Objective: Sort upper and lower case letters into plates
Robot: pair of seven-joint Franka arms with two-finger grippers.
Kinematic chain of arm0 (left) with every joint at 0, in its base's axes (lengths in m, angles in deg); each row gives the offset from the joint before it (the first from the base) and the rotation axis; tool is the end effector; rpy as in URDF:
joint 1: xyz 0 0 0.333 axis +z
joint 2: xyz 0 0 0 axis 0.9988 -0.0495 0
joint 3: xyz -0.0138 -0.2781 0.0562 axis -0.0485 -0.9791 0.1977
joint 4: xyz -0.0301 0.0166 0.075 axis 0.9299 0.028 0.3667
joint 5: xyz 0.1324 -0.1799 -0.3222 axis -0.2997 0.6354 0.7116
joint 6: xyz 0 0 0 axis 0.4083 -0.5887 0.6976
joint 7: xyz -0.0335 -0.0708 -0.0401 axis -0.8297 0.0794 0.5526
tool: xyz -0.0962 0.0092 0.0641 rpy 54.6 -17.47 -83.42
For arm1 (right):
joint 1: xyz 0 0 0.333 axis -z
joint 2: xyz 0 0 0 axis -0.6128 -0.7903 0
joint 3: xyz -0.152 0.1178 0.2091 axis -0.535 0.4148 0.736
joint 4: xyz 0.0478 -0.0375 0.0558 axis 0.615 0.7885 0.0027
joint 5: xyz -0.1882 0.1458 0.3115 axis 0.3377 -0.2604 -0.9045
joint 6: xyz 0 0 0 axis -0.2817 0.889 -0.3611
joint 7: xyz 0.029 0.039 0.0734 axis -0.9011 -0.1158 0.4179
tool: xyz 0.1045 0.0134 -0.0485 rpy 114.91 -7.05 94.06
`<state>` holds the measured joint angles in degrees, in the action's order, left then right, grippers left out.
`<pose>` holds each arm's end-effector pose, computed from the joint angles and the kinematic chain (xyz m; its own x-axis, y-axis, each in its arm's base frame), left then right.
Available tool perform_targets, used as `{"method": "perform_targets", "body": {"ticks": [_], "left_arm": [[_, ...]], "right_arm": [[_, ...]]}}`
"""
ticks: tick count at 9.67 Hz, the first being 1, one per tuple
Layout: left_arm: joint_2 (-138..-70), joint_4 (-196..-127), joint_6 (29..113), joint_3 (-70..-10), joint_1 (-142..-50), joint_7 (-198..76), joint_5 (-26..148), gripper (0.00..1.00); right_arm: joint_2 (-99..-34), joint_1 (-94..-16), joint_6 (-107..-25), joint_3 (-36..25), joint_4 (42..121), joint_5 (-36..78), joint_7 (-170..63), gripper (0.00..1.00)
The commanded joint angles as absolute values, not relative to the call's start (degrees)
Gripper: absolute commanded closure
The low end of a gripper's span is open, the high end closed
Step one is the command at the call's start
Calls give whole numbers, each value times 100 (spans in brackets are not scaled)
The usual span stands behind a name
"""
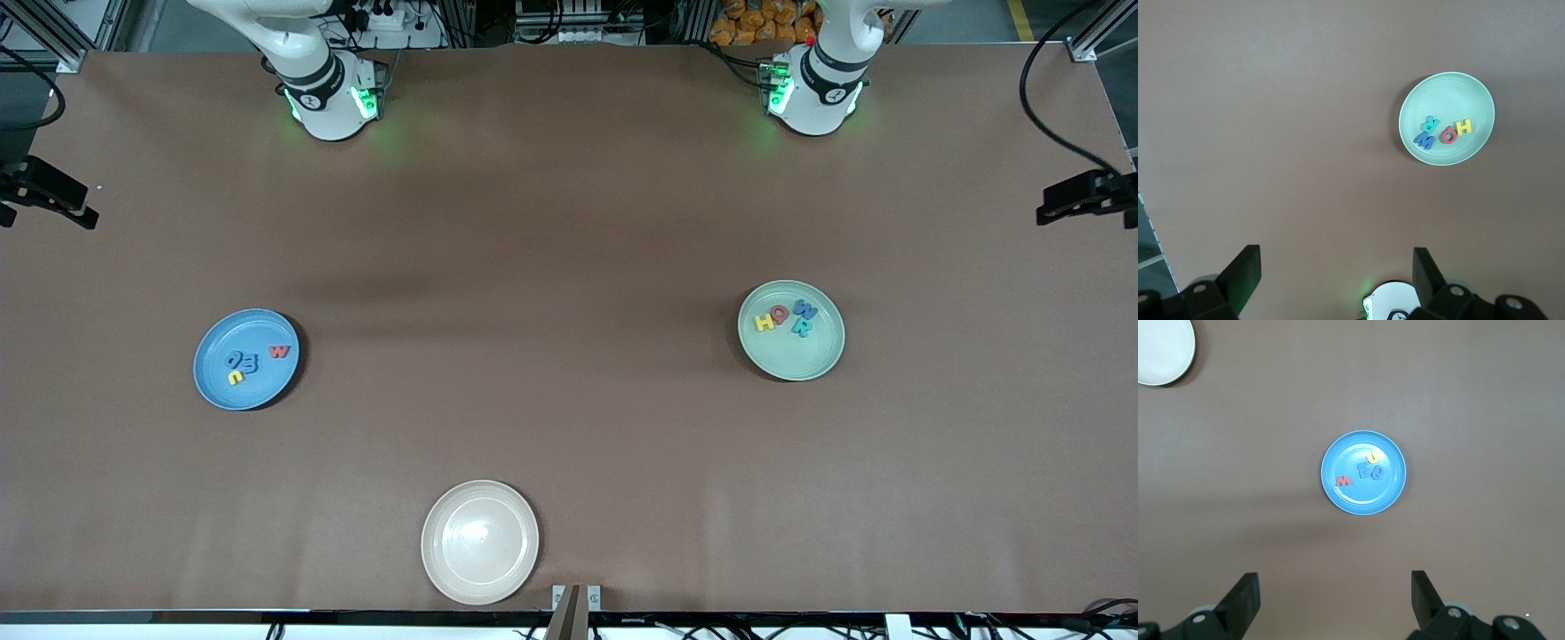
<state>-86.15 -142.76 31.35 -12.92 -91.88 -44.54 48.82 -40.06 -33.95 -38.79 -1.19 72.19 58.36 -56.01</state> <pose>0.5626 0.0438 0.5696 0.9781 -0.0818 -0.1915 -0.0911 -0.9950 -0.0400 0.5361 -0.0499 0.6085 0.9989 -0.0427 0.0187 -0.0428 -0.9991 0.0022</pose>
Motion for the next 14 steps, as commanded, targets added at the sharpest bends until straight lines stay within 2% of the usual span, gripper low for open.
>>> {"method": "perform_targets", "body": {"ticks": [1,5,8,10,14], "left_arm": [[-8273,-15057,3624,-1221,-9279,-4329,5078,0],[-8150,-15155,3713,-1308,-9270,-4408,5061,0],[-7694,-15541,3862,-1572,-9165,-4435,4991,0],[-7596,-15533,3863,-2168,-8727,-4636,4868,0],[-7411,-15428,3863,-2188,-8743,-5504,4885,0]], "right_arm": [[-3979,-3339,-3904,-74,7264,5716,-5635,0],[-3970,-3322,-3886,-74,7264,5716,-5635,0],[-3970,-3322,-3895,-74,7255,5725,-5635,0],[-3962,-3322,-3895,-74,7264,5716,-5627,0],[-3962,-3331,-3904,-74,7255,5716,-5626,0]]}}
